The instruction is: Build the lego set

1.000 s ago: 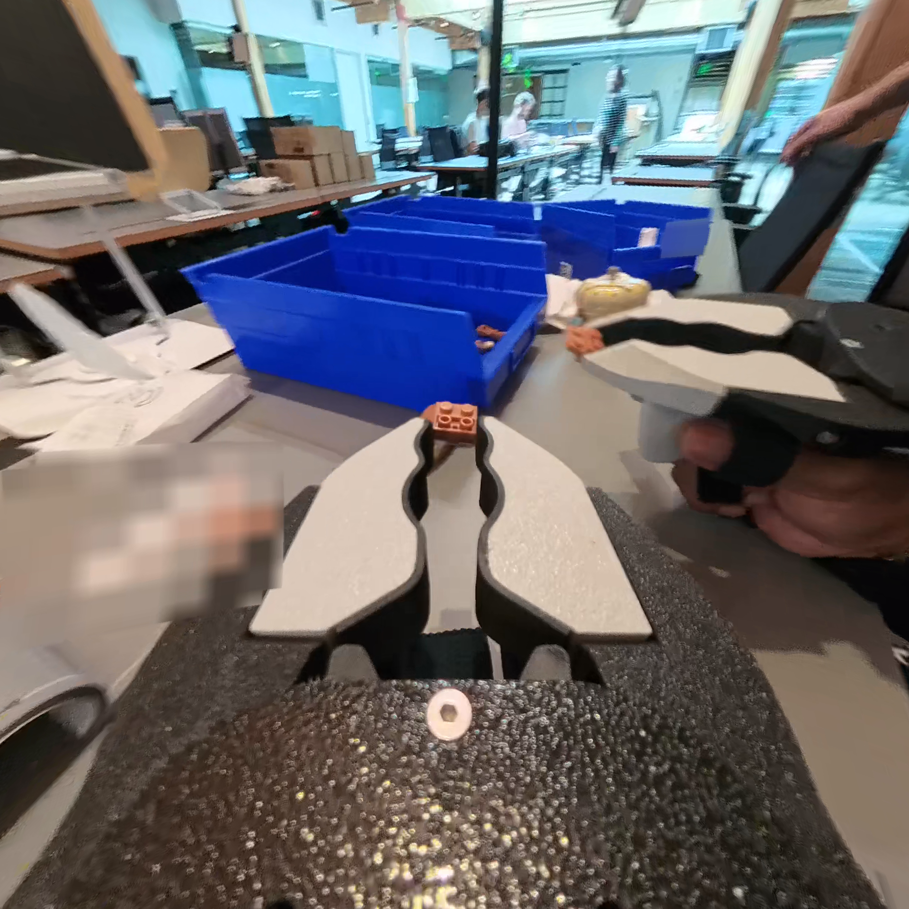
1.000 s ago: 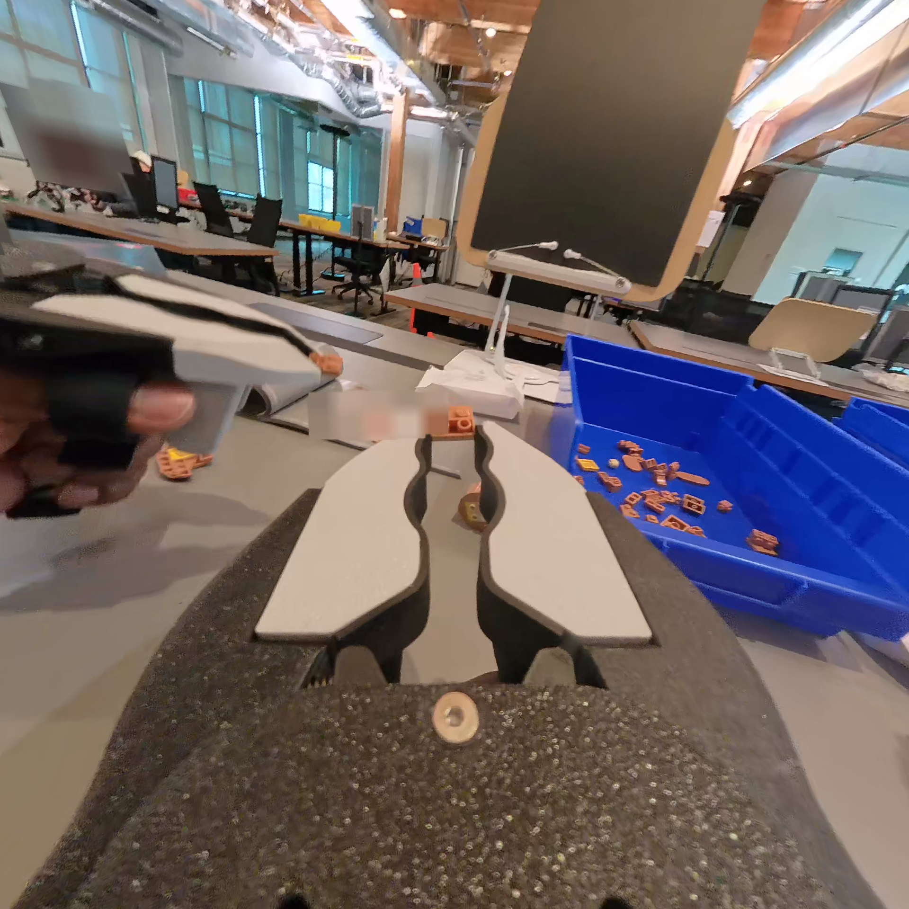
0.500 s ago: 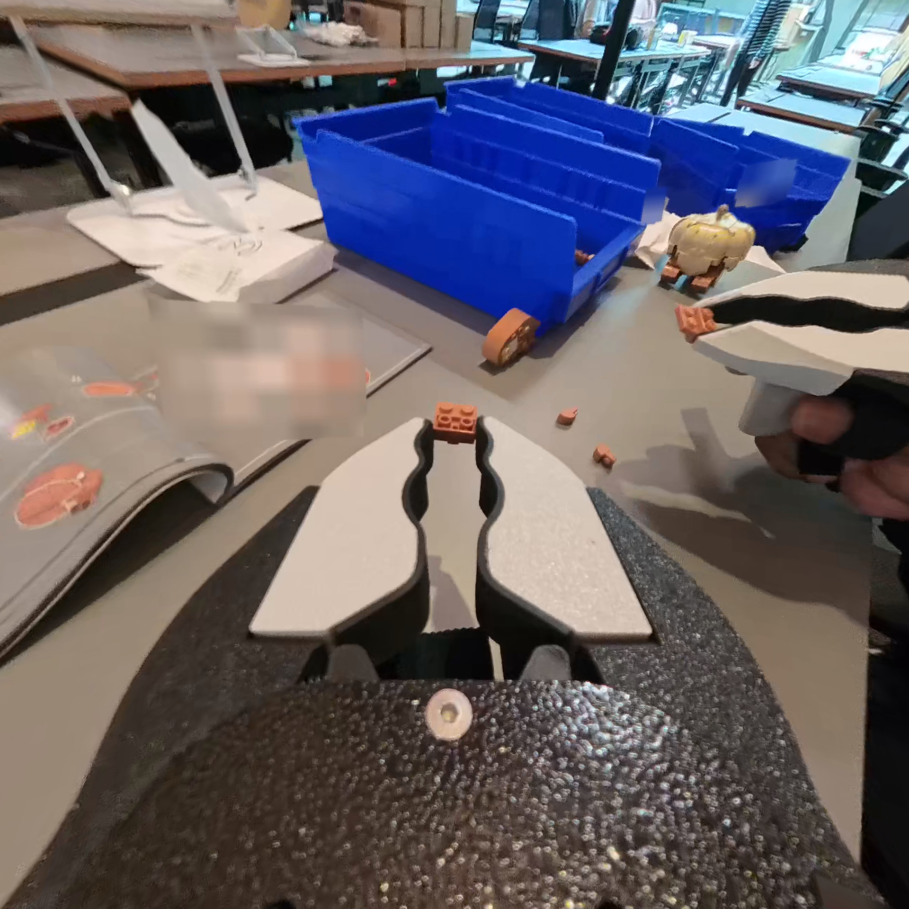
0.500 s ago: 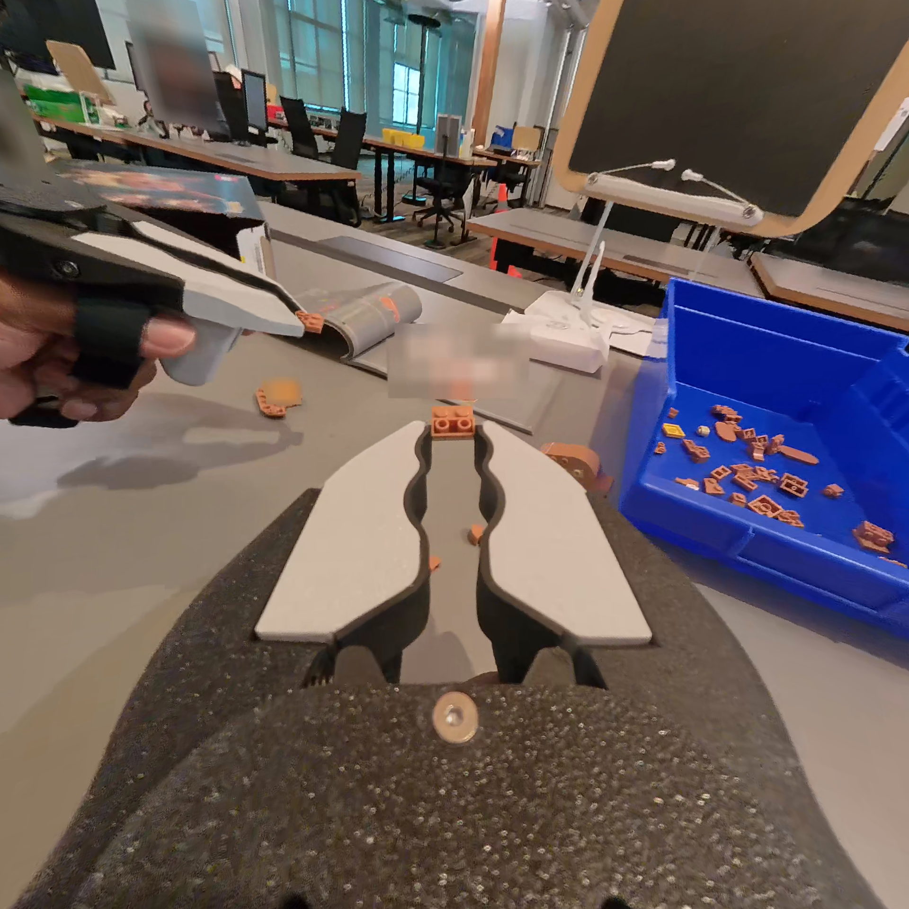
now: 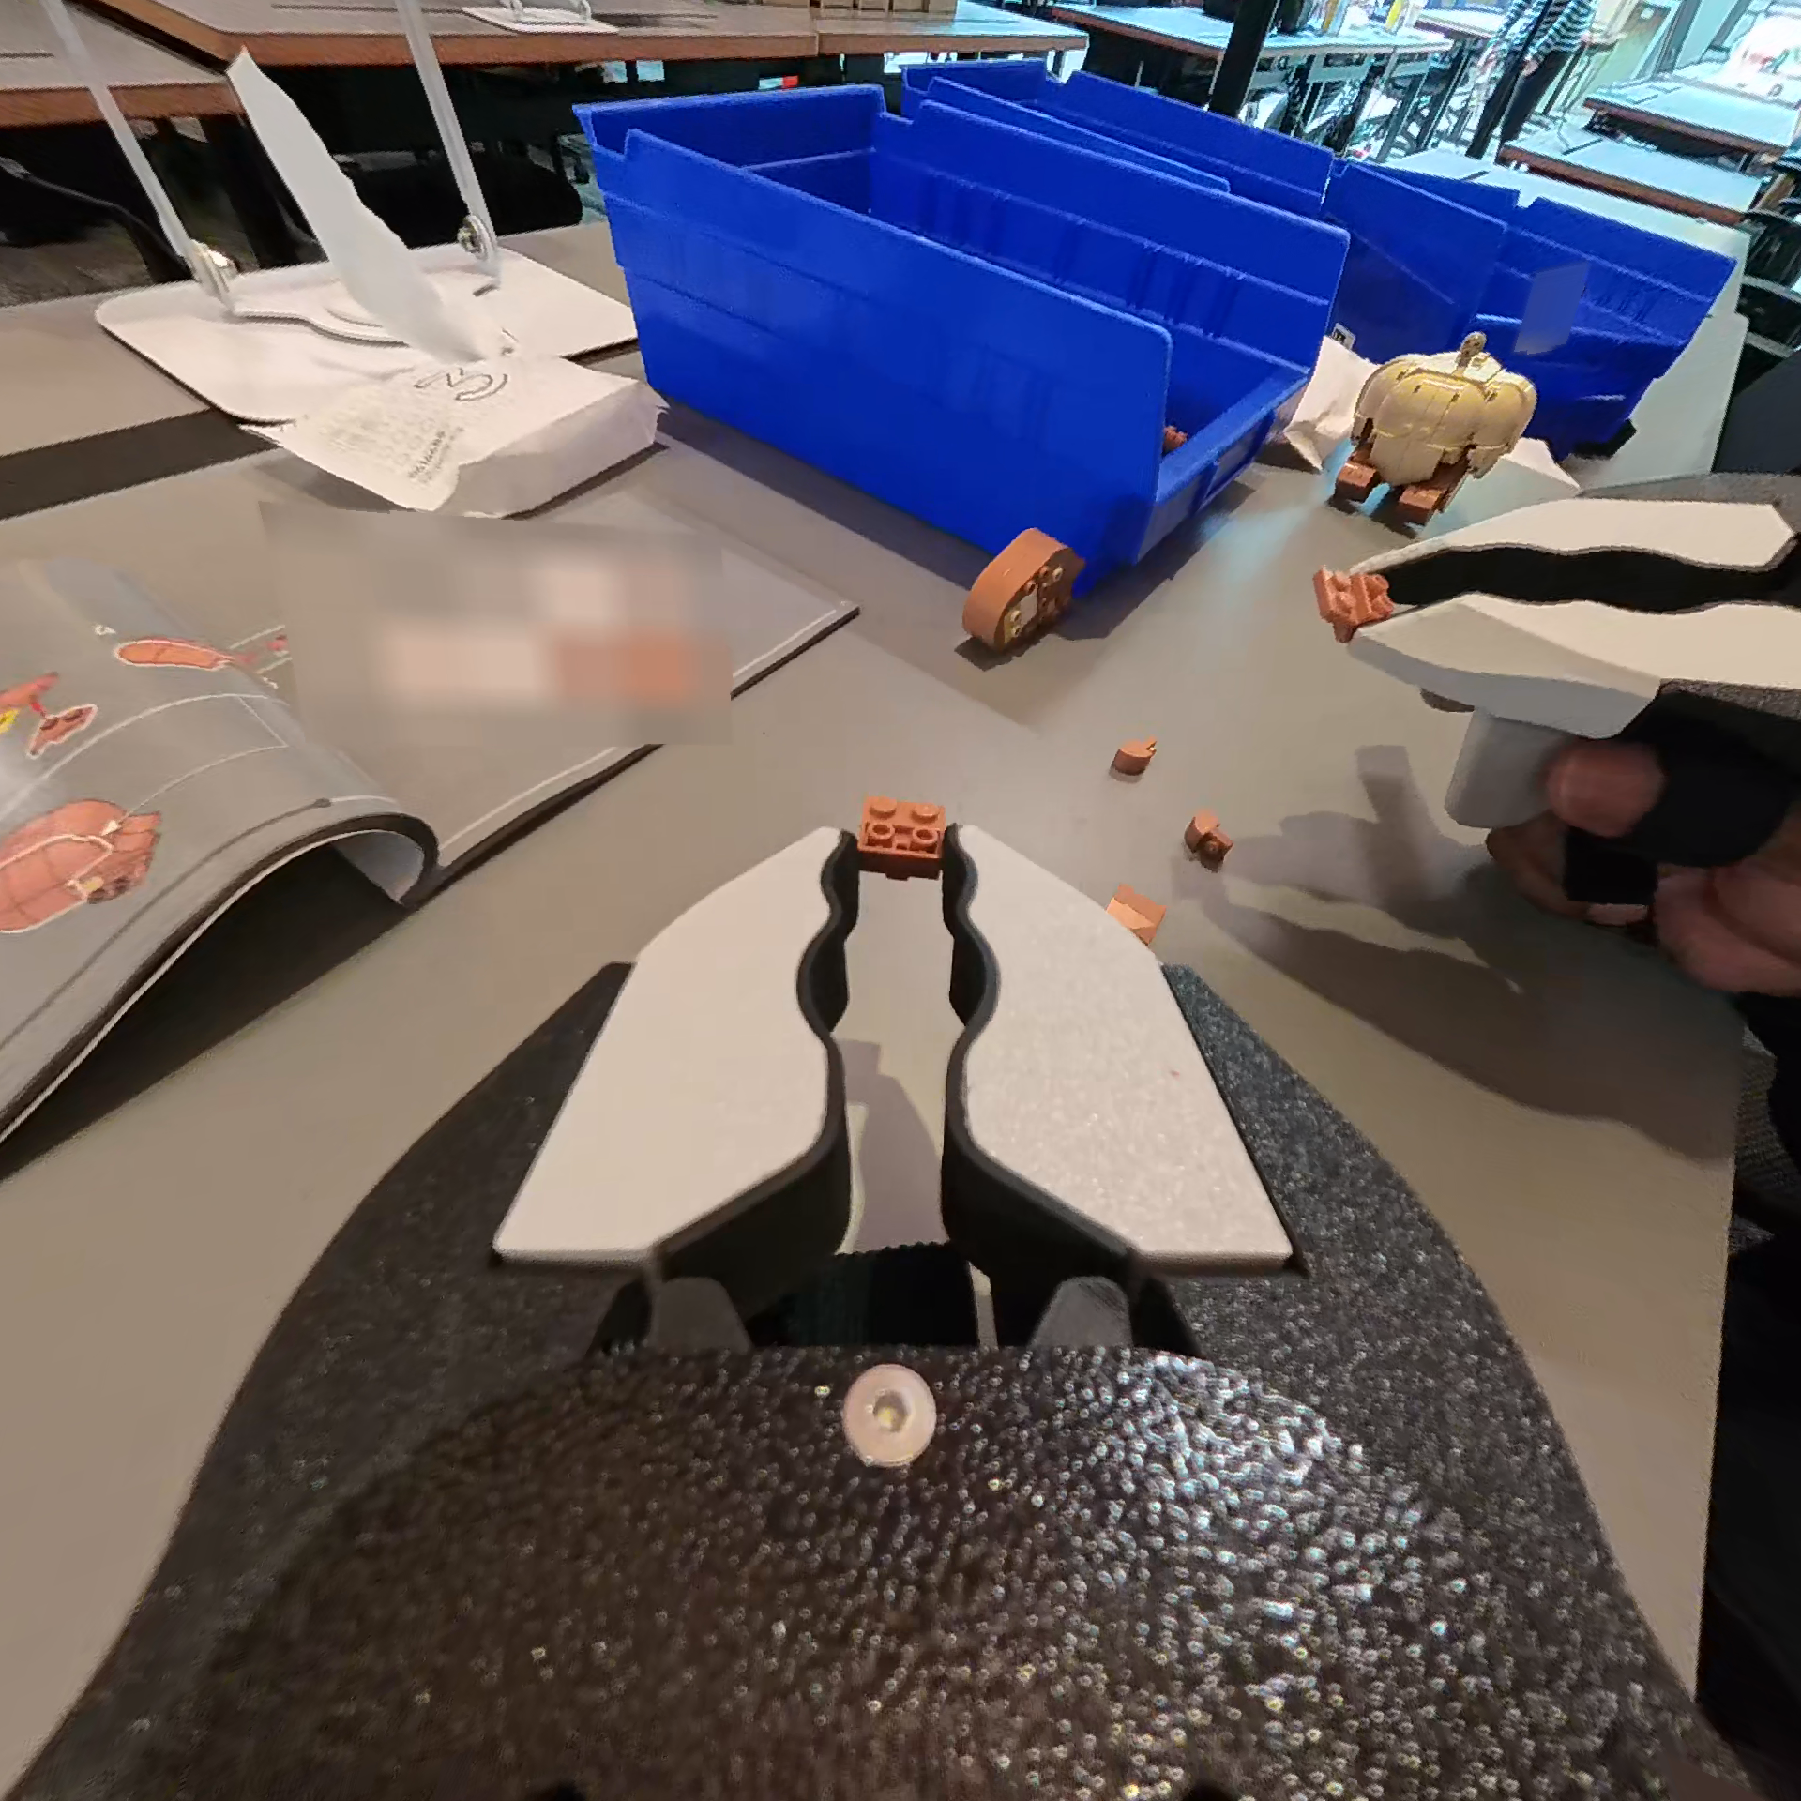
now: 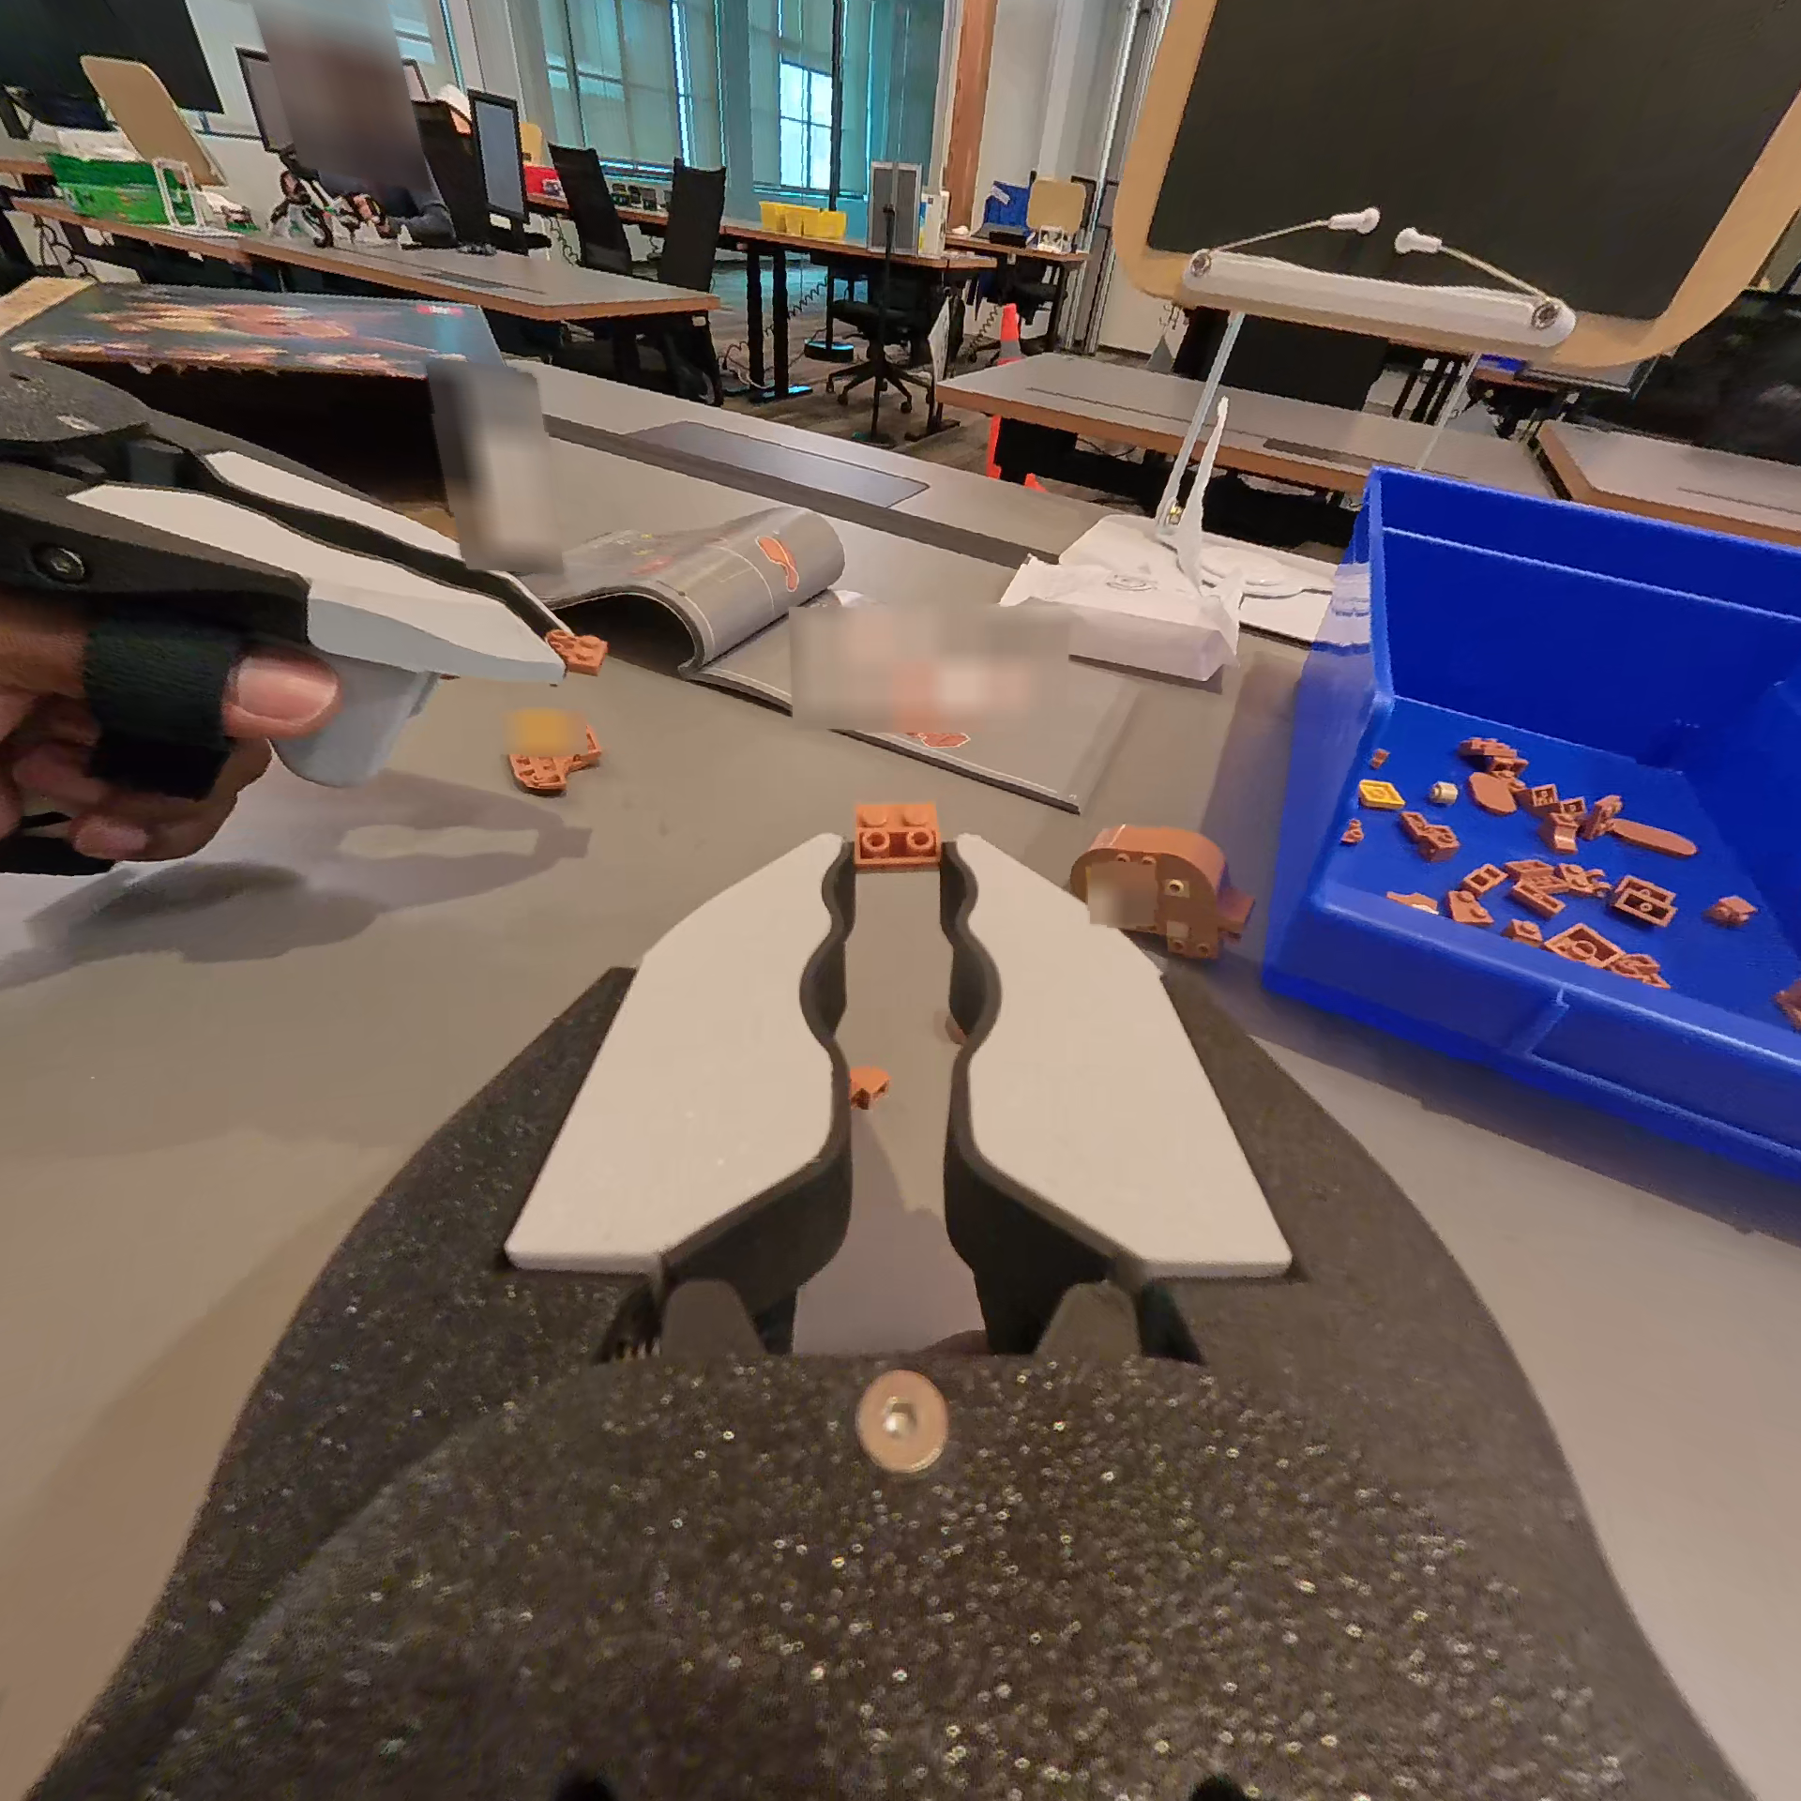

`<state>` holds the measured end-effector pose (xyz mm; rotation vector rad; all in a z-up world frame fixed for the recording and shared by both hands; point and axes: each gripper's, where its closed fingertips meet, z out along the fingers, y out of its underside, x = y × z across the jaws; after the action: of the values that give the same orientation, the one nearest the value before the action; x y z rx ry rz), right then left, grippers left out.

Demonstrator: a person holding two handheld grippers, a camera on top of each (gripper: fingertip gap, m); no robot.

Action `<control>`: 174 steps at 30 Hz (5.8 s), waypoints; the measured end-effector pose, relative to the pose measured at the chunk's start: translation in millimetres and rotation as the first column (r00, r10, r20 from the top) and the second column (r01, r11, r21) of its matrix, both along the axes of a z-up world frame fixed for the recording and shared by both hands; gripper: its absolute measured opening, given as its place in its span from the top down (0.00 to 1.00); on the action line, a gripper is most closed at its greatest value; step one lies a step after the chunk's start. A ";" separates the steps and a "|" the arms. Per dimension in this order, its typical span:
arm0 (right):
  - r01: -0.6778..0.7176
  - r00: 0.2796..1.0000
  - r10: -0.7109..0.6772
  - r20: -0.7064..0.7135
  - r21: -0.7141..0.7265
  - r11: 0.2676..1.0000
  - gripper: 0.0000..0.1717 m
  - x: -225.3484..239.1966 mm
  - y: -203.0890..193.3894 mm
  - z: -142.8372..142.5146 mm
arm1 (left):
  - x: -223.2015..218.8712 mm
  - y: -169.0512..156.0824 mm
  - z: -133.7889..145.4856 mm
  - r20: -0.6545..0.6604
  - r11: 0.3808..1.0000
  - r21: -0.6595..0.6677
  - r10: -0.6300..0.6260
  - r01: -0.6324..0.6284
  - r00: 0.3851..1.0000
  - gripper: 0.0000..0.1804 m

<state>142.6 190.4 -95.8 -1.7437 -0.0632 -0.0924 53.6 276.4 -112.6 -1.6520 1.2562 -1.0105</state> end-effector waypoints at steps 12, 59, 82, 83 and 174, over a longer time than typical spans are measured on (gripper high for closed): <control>0.018 1.000 -0.018 0.006 0.005 1.000 0.91 1.4 -1.0 0.6 | 4.9 -2.4 -0.8 0.012 1.000 -0.025 -0.015 0.015 1.000 0.91; 0.007 1.000 -0.007 -0.015 -0.003 1.000 0.91 2.1 -0.7 -0.8 | -46.9 120.0 30.0 -0.071 0.948 0.131 0.302 -0.291 0.951 0.91; 0.003 1.000 -0.003 -0.017 -0.001 1.000 0.91 1.6 -0.9 -0.7 | -45.6 136.3 -4.6 -0.159 0.938 0.177 0.325 -0.296 0.932 0.91; 0.003 1.000 -0.003 -0.018 0.000 1.000 0.91 1.6 -0.9 -0.6 | -46.7 135.8 -7.3 -0.167 0.938 0.181 0.325 -0.295 0.931 0.91; 0.116 0.993 -0.116 -0.034 0.006 0.993 0.91 35.9 -33.7 7.9 | 61.9 -94.2 14.1 -0.011 0.931 0.153 -0.334 0.331 0.943 0.91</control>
<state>178.5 156.7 -87.9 -1.7404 0.0626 -0.1485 115.4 182.2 -98.5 -1.3379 1.5990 -1.0930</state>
